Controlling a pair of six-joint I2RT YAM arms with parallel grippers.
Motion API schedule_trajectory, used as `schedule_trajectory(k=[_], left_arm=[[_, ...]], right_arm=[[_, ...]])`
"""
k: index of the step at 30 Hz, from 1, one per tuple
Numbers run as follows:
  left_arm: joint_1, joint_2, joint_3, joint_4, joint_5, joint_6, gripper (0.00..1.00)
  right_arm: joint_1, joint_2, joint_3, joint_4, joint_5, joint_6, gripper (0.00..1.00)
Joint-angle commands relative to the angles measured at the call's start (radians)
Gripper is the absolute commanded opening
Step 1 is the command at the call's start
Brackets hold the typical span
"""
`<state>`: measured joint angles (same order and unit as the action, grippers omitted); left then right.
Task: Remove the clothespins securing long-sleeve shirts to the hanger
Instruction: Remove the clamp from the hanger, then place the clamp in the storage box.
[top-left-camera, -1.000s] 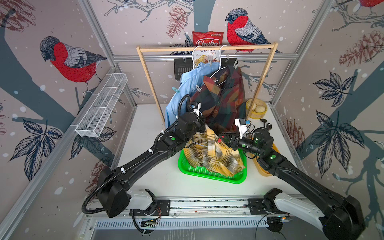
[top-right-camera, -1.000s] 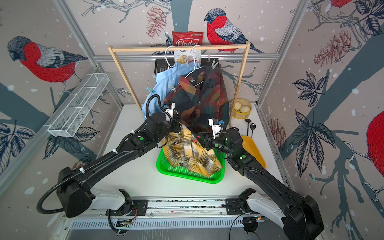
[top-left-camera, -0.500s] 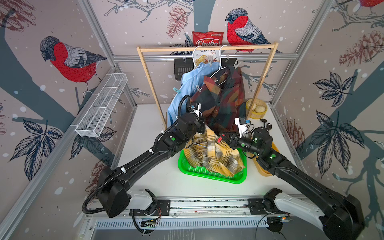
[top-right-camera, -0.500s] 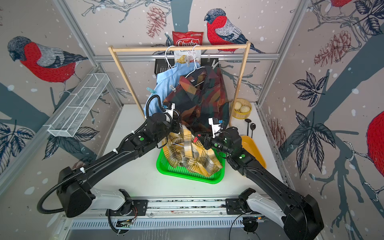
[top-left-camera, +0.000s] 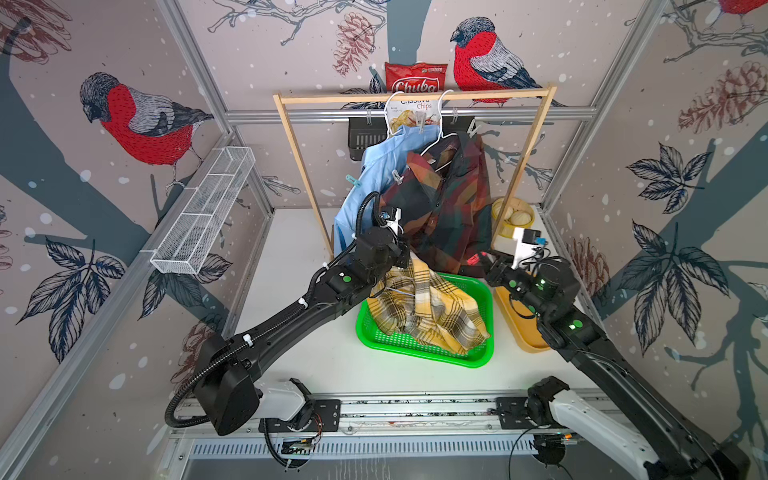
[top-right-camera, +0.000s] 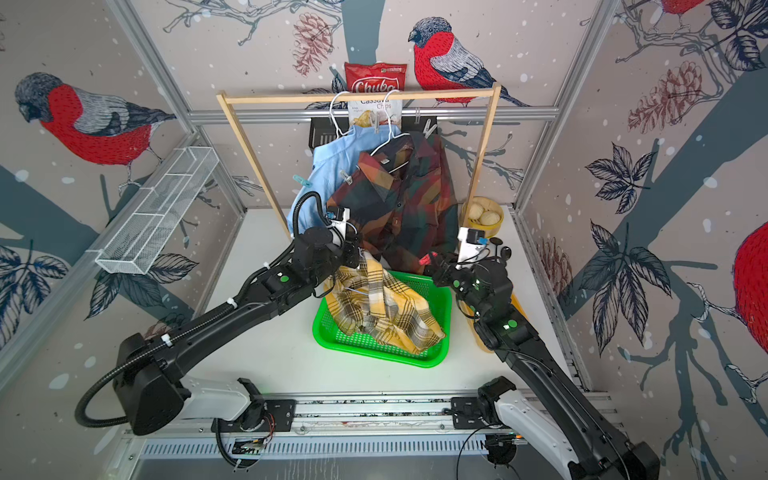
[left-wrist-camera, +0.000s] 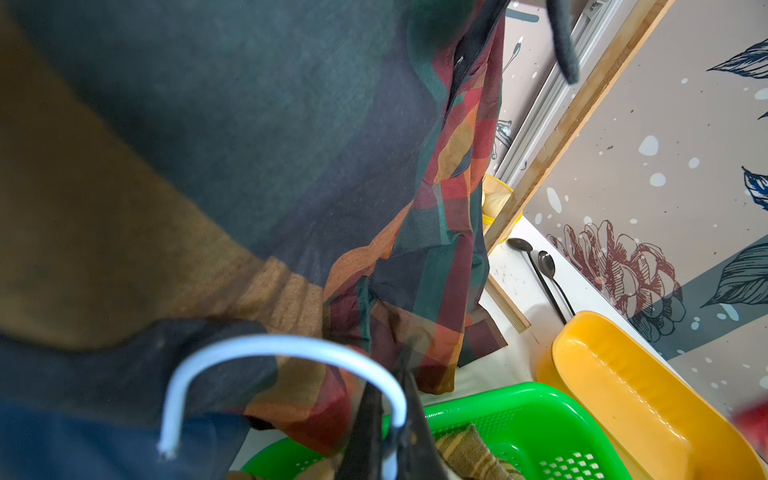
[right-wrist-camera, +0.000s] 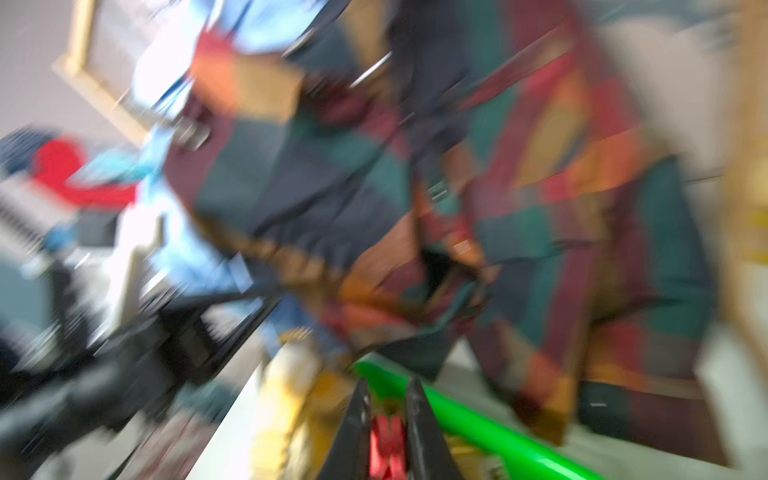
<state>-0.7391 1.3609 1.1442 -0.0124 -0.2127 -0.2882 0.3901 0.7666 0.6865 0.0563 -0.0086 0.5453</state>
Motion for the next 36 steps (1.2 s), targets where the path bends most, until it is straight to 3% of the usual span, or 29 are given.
schedule_trajectory(k=[1,6,9,12,13,20,23,25,28,32,36], left_arm=[[0.003,-0.010,-0.002,0.048,-0.001,-0.014,0.00],[0.003,-0.013,-0.008,0.052,0.031,-0.018,0.00],[0.003,-0.014,-0.010,0.055,0.041,-0.023,0.00],[0.003,-0.014,-0.012,0.054,0.045,-0.025,0.00],[0.003,-0.014,-0.014,0.055,0.045,-0.026,0.00],[0.003,-0.018,-0.017,0.053,0.047,-0.024,0.00],[0.003,-0.017,-0.017,0.053,0.051,-0.025,0.00],[0.003,-0.012,-0.017,0.053,0.058,-0.023,0.00],[0.003,0.001,-0.007,0.047,0.065,-0.022,0.00],[0.003,0.019,0.014,0.038,0.076,-0.019,0.00],[0.000,0.042,0.042,0.027,0.087,-0.027,0.00]], right_arm=[[-0.136,-0.028,-0.040,-0.115,0.231,0.102,0.13],[-0.361,0.011,-0.171,-0.098,0.292,0.227,0.12],[-0.432,0.079,-0.230,-0.038,0.301,0.269,0.13],[-0.464,0.166,-0.232,0.009,0.287,0.265,0.20],[-0.472,0.194,-0.232,0.029,0.275,0.262,0.23],[-0.497,0.272,-0.236,0.080,0.203,0.241,0.72],[-0.495,0.247,-0.211,0.040,0.167,0.208,0.77],[-0.446,0.198,-0.178,0.003,0.165,0.170,0.76],[-0.279,0.119,-0.107,-0.027,0.147,0.082,0.74],[0.016,0.081,-0.010,-0.021,0.048,-0.071,0.76],[0.291,0.142,0.085,-0.091,0.072,-0.185,0.78]])
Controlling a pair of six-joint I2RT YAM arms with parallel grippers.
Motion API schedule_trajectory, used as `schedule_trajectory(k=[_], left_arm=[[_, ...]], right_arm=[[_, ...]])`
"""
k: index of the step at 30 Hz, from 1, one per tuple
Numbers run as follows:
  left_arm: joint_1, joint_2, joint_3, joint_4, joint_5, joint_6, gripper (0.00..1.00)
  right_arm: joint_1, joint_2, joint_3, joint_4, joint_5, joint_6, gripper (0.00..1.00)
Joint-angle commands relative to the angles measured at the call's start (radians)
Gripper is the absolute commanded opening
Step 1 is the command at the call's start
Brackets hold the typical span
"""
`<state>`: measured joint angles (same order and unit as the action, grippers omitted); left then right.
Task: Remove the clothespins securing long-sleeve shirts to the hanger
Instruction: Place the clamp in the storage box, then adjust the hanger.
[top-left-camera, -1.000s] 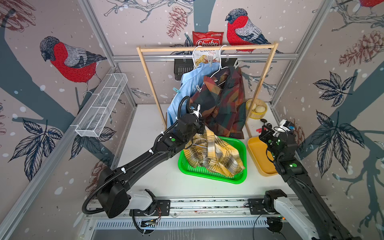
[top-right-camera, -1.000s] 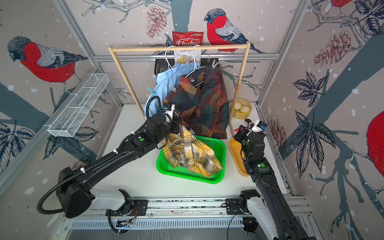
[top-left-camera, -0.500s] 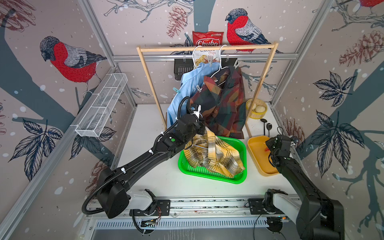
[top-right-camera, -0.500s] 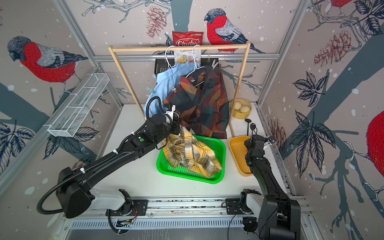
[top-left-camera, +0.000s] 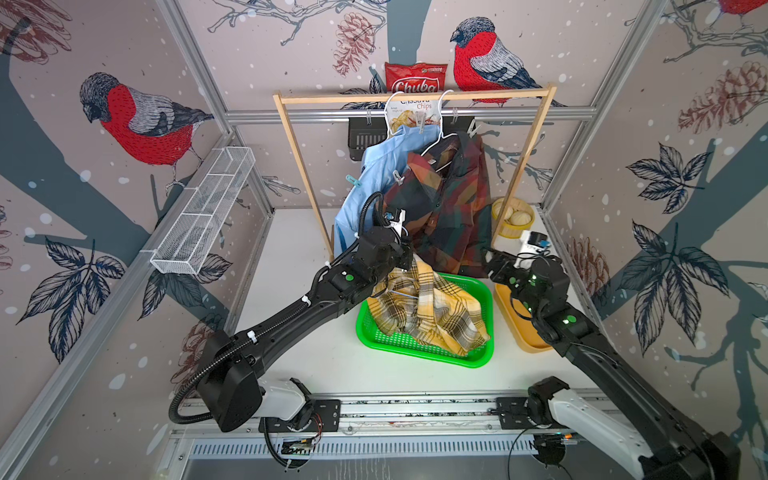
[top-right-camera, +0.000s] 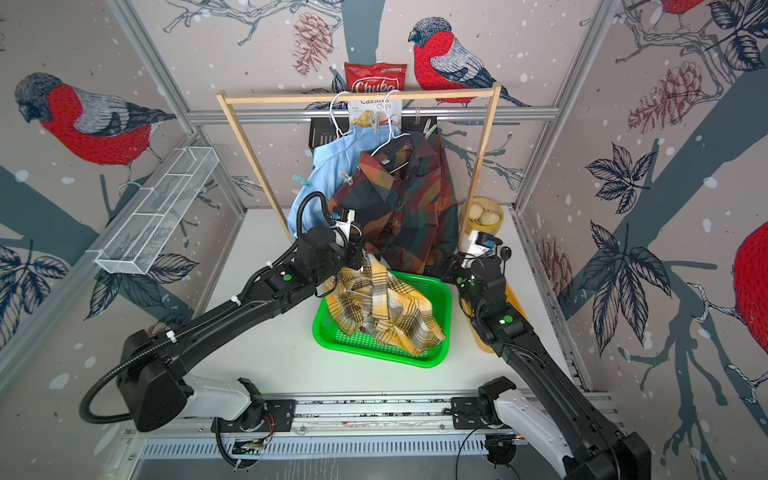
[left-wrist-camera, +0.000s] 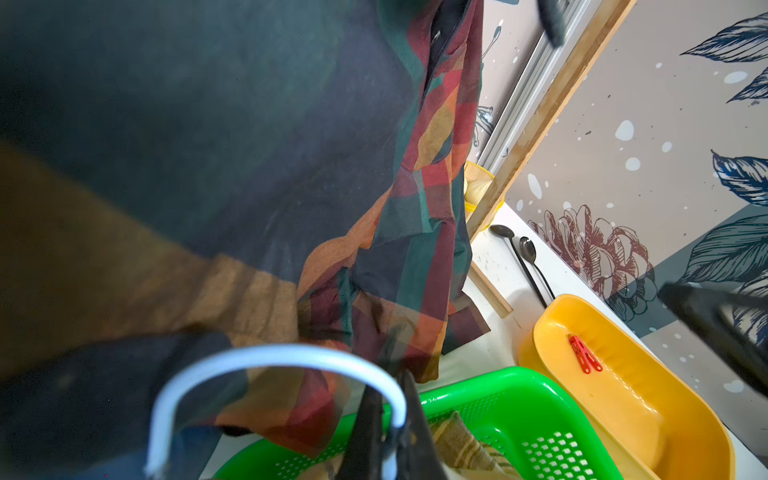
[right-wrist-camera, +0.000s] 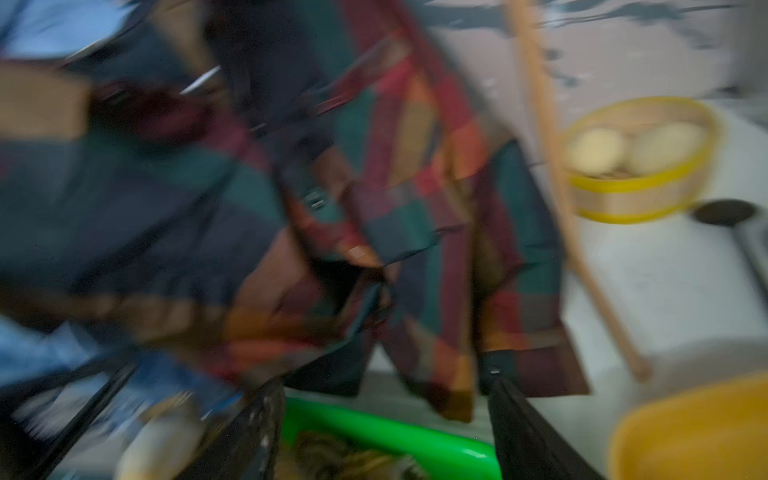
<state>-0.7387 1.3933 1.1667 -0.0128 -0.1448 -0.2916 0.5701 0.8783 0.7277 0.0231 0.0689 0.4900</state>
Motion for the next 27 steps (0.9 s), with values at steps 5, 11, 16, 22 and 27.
schedule_trajectory(k=[5,11,16,22,27], left_arm=[[-0.027,0.046,0.064,0.008,-0.004,-0.023,0.00],[-0.079,0.075,0.118,-0.021,-0.032,-0.012,0.00],[-0.115,0.096,0.156,-0.051,-0.089,-0.023,0.00],[-0.144,0.151,0.210,-0.056,-0.106,-0.063,0.00],[-0.180,0.221,0.307,-0.087,-0.131,-0.103,0.00]], right_arm=[[0.391,0.152,0.130,-0.148,0.195,-0.195,0.79],[0.466,0.223,0.160,-0.162,0.420,-0.185,0.79],[0.460,0.200,0.156,-0.170,0.515,-0.131,0.73],[0.417,0.098,0.085,-0.149,0.563,-0.097,0.75],[0.328,0.049,0.049,-0.169,0.456,-0.057,0.79]])
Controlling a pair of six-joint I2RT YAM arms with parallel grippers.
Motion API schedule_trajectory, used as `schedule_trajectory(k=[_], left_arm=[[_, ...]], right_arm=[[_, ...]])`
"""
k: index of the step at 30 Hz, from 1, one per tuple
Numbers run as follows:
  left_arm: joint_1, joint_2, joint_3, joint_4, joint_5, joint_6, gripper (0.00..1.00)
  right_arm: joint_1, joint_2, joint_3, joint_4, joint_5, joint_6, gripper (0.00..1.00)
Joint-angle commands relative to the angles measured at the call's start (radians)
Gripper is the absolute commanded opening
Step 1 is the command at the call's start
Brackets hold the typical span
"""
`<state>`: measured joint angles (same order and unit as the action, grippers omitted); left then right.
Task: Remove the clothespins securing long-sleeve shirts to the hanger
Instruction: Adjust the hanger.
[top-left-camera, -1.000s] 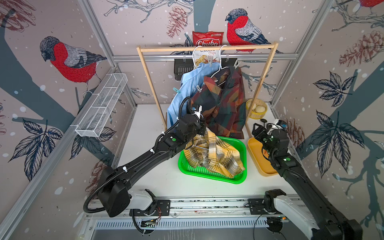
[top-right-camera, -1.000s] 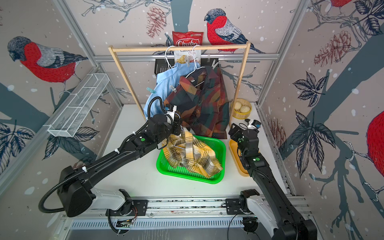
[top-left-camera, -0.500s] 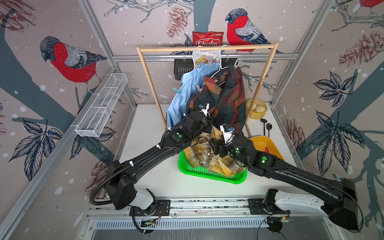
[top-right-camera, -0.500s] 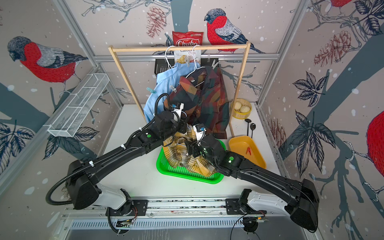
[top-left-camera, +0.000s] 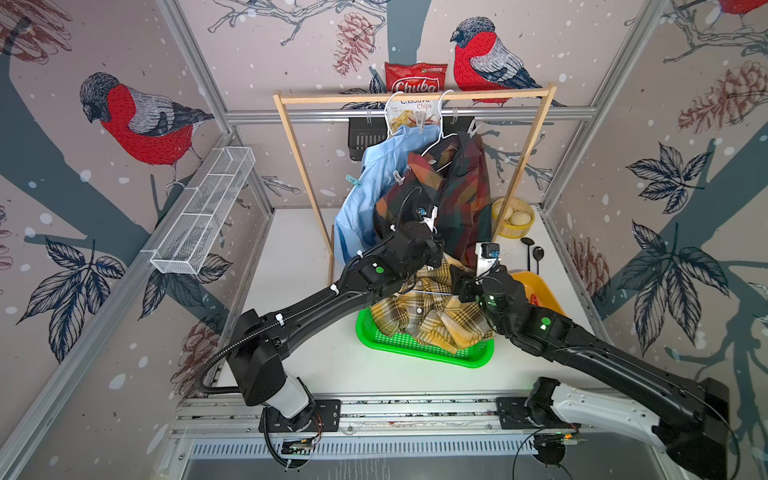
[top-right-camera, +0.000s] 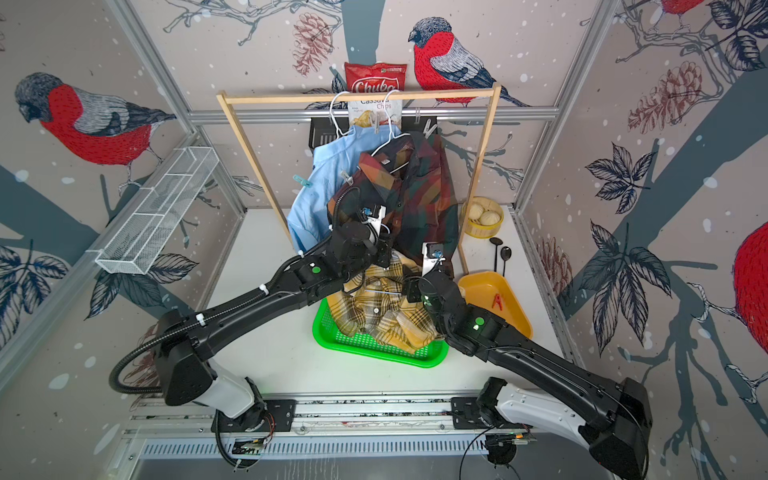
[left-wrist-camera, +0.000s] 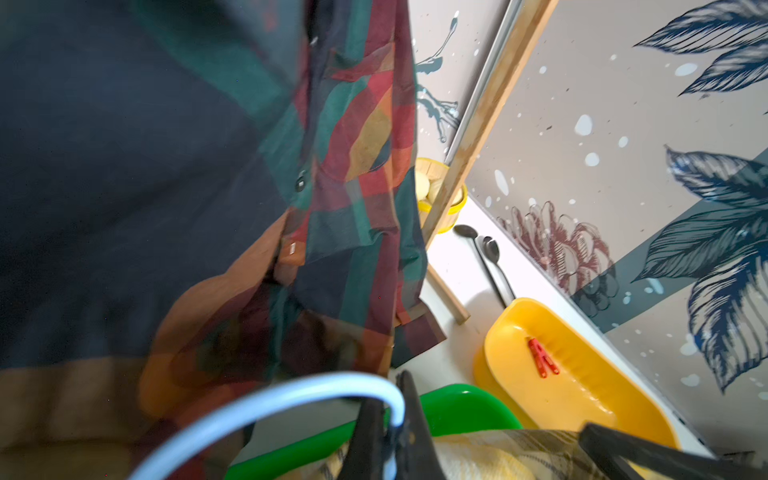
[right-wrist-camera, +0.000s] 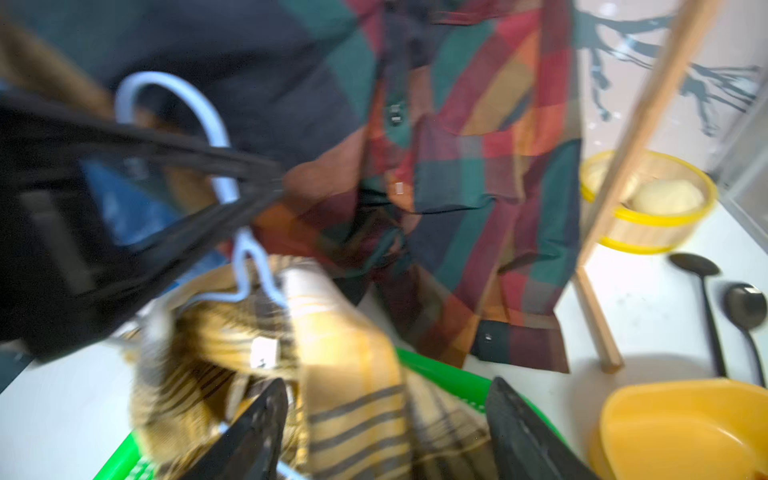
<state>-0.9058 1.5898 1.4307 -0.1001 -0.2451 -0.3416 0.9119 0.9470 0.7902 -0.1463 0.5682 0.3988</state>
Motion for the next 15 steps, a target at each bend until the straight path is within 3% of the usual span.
schedule_trajectory(k=[1,5,15], left_arm=[[-0.020,0.036,0.056,-0.006,-0.030,-0.059,0.00],[-0.053,0.067,0.087,-0.007,-0.034,-0.088,0.00],[-0.058,0.078,0.060,-0.037,-0.012,-0.086,0.00]], right_arm=[[-0.013,-0.030,-0.022,0.006,-0.043,0.034,0.82],[-0.044,-0.054,-0.054,0.041,-0.066,0.020,0.88],[-0.039,-0.037,-0.066,0.128,-0.178,-0.037,0.86]])
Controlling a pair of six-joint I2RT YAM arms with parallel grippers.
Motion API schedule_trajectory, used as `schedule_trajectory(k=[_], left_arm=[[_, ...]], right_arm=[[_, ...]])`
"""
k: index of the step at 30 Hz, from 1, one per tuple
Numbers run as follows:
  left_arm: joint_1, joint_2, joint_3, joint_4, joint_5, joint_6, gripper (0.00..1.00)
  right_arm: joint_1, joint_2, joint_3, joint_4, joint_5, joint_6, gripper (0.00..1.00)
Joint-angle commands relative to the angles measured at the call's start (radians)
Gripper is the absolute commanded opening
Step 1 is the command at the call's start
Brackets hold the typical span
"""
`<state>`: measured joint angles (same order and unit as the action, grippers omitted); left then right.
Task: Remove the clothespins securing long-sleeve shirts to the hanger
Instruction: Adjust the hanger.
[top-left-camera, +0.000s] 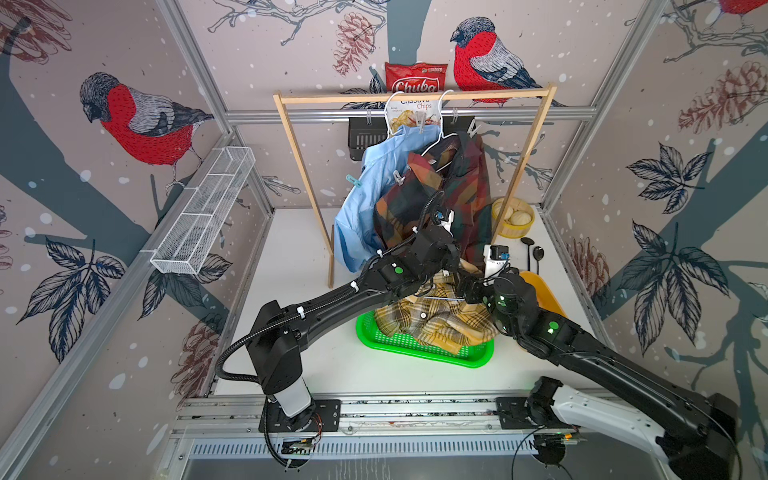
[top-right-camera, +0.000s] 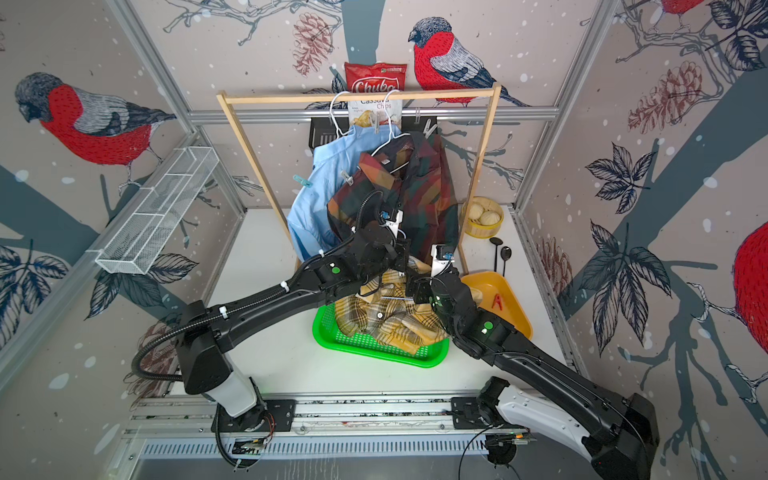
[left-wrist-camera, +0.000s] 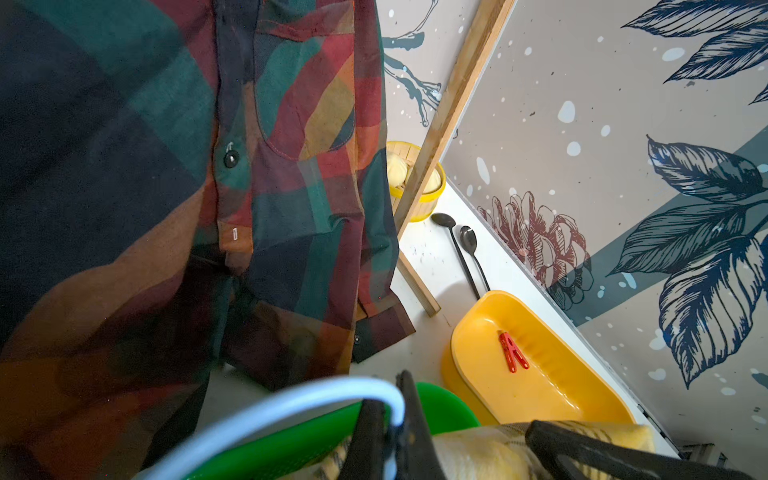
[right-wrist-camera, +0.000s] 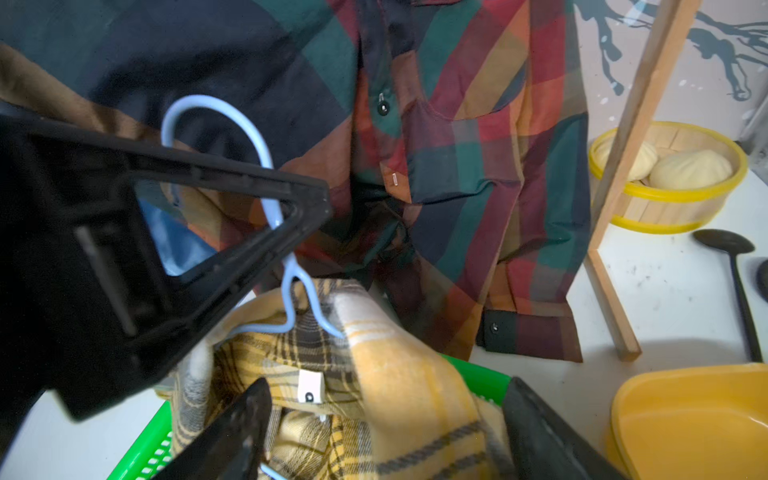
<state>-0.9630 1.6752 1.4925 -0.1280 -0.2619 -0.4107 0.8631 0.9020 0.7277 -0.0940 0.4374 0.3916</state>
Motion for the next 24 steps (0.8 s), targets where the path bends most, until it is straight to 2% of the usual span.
schedule_trajectory(k=[1,10,18,24], left_arm=[[0.000,-0.009,-0.001,-0.011,0.009,-0.015,0.00],[0.000,-0.017,0.031,-0.077,0.088,0.003,0.00],[0.000,-0.025,0.041,-0.113,0.152,0.001,0.00],[0.000,-0.031,0.033,-0.127,0.141,-0.001,0.00]], right_arm=[[0.010,0.014,-0.004,0.091,-0.053,-0.034,0.86],[0.007,0.095,0.016,0.158,-0.050,-0.052,0.79],[-0.025,0.069,-0.037,0.257,-0.059,-0.050,0.72],[-0.028,0.075,-0.034,0.239,-0.038,-0.055,0.66]])
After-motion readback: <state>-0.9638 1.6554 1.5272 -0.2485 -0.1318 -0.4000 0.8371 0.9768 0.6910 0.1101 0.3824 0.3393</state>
